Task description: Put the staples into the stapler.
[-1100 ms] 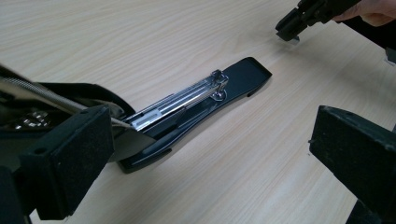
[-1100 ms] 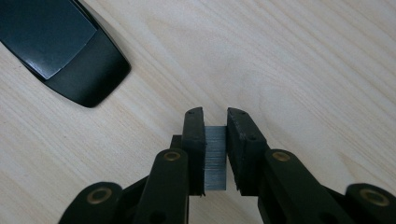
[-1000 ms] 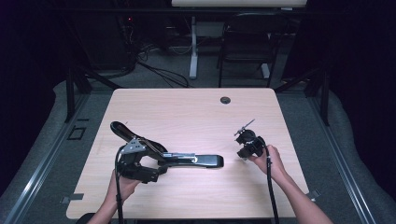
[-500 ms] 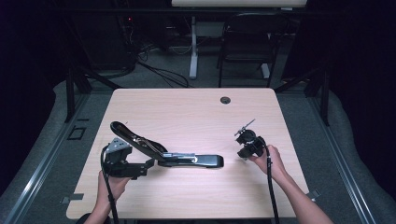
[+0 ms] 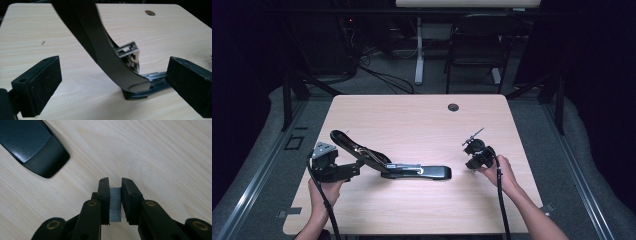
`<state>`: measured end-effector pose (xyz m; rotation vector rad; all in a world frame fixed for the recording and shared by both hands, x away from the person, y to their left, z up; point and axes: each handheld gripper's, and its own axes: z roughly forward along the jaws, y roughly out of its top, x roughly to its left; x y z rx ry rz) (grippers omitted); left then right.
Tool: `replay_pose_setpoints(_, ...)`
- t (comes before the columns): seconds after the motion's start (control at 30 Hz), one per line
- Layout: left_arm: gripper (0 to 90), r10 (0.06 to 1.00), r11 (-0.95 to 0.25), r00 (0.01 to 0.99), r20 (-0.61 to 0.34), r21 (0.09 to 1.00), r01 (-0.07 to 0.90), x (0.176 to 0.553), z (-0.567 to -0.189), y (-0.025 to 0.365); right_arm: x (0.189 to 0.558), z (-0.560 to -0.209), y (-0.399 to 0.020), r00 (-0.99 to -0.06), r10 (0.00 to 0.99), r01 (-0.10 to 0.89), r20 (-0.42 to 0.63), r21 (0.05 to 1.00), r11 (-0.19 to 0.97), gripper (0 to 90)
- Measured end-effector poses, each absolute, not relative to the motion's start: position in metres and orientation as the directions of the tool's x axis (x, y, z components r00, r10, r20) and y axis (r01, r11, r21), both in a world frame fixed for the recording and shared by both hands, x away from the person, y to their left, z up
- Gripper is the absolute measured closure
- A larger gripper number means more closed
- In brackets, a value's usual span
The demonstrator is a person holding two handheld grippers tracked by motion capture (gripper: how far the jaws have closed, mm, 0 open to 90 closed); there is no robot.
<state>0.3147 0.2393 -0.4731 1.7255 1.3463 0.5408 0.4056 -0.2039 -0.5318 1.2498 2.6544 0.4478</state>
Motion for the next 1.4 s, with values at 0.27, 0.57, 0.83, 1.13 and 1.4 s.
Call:
replay_pose_setpoints(0.27, 12.5, 0.942, -0.035, 0.303, -0.147, 0.852, 0.522, 0.329, -0.473, 0.24, 0.406, -0.532, -0.203, -0.639, 0.769, 0.719, -0.029, 0.334, 0.61, 78.1)
replay_pose_setpoints(0.57, 33.1, 0.952, -0.008, 0.278, -0.126, 0.9, 0.435, 0.33, -0.47, 0.241, 0.406, -0.532, -0.204, -0.636, 0.772, 0.719, -0.029, 0.342, 0.605, 78.1)
replay_pose_setpoints(0.83, 54.8, 0.954, -0.012, 0.276, -0.116, 0.907, 0.421, 0.329, -0.473, 0.242, 0.406, -0.528, -0.202, -0.641, 0.767, 0.713, -0.025, 0.351, 0.607, 78.1)
replay_pose_setpoints(1.13, 57.4, 0.95, 0.0, 0.283, -0.136, 0.901, 0.434, 0.329, -0.474, 0.247, 0.405, -0.521, -0.2, -0.653, 0.757, 0.697, -0.015, 0.38, 0.609, 78.1)
replay_pose_setpoints(1.4, 57.5, 0.945, -0.003, 0.298, -0.136, 0.905, 0.424, 0.329, -0.474, 0.247, 0.406, -0.518, -0.196, -0.688, 0.725, 0.664, 0.009, 0.409, 0.625, 78.2)
